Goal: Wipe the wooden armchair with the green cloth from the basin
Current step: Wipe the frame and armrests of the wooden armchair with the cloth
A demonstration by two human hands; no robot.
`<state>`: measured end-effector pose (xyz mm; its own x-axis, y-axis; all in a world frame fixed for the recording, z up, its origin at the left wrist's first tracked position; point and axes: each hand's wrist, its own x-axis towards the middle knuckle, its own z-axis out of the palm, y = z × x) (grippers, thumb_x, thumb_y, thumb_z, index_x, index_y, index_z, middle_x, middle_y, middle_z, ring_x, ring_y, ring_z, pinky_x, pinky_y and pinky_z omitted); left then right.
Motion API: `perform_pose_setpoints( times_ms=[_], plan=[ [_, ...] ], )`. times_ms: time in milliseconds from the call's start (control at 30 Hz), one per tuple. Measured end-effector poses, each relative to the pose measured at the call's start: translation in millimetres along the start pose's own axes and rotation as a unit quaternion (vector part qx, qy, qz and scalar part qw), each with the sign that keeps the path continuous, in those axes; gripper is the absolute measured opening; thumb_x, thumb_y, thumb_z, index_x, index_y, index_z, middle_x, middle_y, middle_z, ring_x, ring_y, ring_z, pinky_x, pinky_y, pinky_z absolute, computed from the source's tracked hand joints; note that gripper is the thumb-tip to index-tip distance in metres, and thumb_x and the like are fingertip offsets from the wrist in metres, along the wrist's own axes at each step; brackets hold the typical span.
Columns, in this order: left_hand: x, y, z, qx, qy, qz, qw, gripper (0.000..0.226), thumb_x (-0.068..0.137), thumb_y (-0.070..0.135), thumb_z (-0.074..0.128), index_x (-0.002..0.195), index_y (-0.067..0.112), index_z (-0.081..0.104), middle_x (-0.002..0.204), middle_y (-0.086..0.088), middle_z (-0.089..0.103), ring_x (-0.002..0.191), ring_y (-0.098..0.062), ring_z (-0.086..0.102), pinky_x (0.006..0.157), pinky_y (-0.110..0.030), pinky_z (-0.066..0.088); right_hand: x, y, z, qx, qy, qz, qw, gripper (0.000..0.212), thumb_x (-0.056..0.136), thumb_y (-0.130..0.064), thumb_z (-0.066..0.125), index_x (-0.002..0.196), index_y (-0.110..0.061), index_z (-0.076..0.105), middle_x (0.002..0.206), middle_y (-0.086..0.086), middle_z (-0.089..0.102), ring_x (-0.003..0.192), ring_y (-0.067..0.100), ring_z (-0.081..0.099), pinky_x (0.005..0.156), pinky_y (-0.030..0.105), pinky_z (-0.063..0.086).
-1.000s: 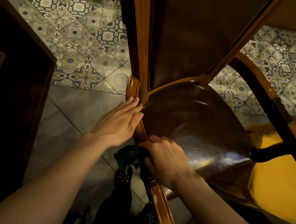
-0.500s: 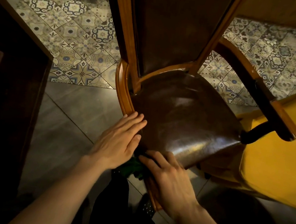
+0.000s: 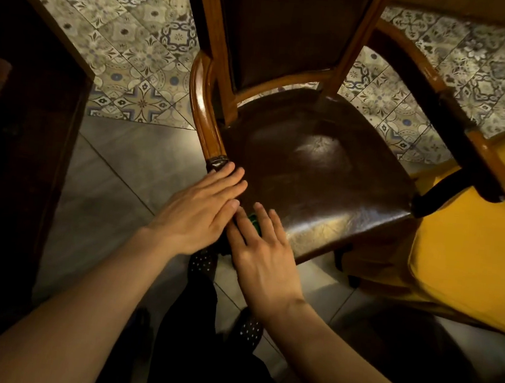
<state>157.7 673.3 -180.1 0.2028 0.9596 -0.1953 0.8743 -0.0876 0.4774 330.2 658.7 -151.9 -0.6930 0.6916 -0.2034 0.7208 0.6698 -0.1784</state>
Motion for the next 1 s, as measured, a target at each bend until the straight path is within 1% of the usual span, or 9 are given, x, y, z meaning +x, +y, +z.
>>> perform_pose_setpoints(
  times_ms=[100,200,300,367,533,667,833,900,1000],
  plan=[
    [3,5,-4,-0.015,-0.01,-0.026,1.0,0.057,0.104,0.042,0.01,0.155,0.023,0.029,0.165,0.013,0.015,0.149,0.003,-0.005,0.123,-0.028,0.002,-6,2,-1,-0.008,-0.01,-0.006,1.0,0.052,0.098,-0.012,0.05,0.149,-0.005,0.038,0.152,0.018,0.043,0.142,0.047,0.032,0.116,0.054,0.031],
    [3,9,-6,-0.027,-0.023,-0.042,0.999,0.056,0.104,0.044,0.012,0.154,0.027,0.03,0.164,0.016,0.015,0.148,0.006,-0.004,0.123,-0.03,0.007,-17,4,-6,-0.021,-0.027,-0.019,0.999,0.05,0.096,-0.012,0.054,0.145,-0.004,0.045,0.146,0.02,0.05,0.132,0.05,0.044,0.105,0.054,0.044],
    [4,10,-7,-0.032,-0.027,-0.049,0.998,0.056,0.104,0.043,0.012,0.154,0.027,0.03,0.164,0.017,0.016,0.147,0.007,-0.004,0.12,-0.024,0.004,-27,6,-9,-0.031,-0.039,-0.037,0.998,0.051,0.092,-0.011,0.057,0.142,-0.004,0.049,0.141,0.021,0.054,0.121,0.051,0.052,0.095,0.054,0.051],
    [5,10,-8,-0.031,-0.028,-0.053,0.998,0.054,0.105,0.043,0.013,0.154,0.028,0.031,0.163,0.018,0.015,0.147,0.008,-0.004,0.117,-0.022,0.004,-31,6,-12,-0.042,-0.046,-0.042,0.997,0.053,0.091,-0.011,0.059,0.142,-0.004,0.049,0.141,0.021,0.054,0.117,0.049,0.055,0.091,0.052,0.052],
    [5,11,-10,-0.039,-0.033,-0.052,0.997,0.053,0.105,0.04,0.015,0.153,0.026,0.032,0.163,0.017,0.017,0.148,0.006,-0.002,0.121,-0.026,0.008,-43,7,-13,-0.05,-0.074,-0.054,0.995,0.059,0.09,-0.013,0.063,0.146,-0.005,0.043,0.143,0.021,0.052,0.112,0.046,0.057,0.089,0.05,0.052],
    [6,10,-8,-0.042,-0.036,-0.054,0.997,0.052,0.106,0.039,0.015,0.153,0.027,0.033,0.163,0.017,0.018,0.148,0.006,-0.002,0.121,-0.028,0.011,-54,11,-11,-0.052,-0.087,-0.057,0.993,0.062,0.083,-0.016,0.074,0.141,-0.007,0.051,0.136,0.02,0.059,0.105,0.043,0.062,0.083,0.048,0.057],
    [8,10,-8,-0.054,-0.038,-0.069,0.995,0.052,0.105,0.04,0.015,0.152,0.03,0.035,0.162,0.02,0.019,0.146,0.009,-0.002,0.12,-0.031,0.015,-70,14,-6,-0.031,-0.107,-0.066,0.992,0.063,0.088,-0.019,0.069,0.145,-0.008,0.044,0.143,0.019,0.052,0.108,0.042,0.06,0.086,0.049,0.055],
    [8,10,-9,-0.057,-0.036,-0.07,0.995,0.051,0.105,0.041,0.016,0.152,0.03,0.036,0.162,0.02,0.019,0.145,0.011,-0.002,0.117,-0.027,0.014,-76,16,-3,-0.017,-0.116,-0.068,0.991,0.064,0.093,-0.018,0.063,0.15,-0.008,0.034,0.149,0.021,0.044,0.114,0.044,0.055,0.091,0.051,0.052],
    [8,10,-8,-0.061,-0.034,-0.074,0.995,0.05,0.106,0.04,0.018,0.151,0.03,0.037,0.161,0.021,0.019,0.145,0.011,-0.001,0.114,-0.024,0.013,-82,14,-5,-0.015,-0.128,-0.065,0.99,0.062,0.097,-0.019,0.057,0.151,-0.008,0.03,0.15,0.022,0.042,0.116,0.046,0.053,0.093,0.053,0.05]
  ],
)
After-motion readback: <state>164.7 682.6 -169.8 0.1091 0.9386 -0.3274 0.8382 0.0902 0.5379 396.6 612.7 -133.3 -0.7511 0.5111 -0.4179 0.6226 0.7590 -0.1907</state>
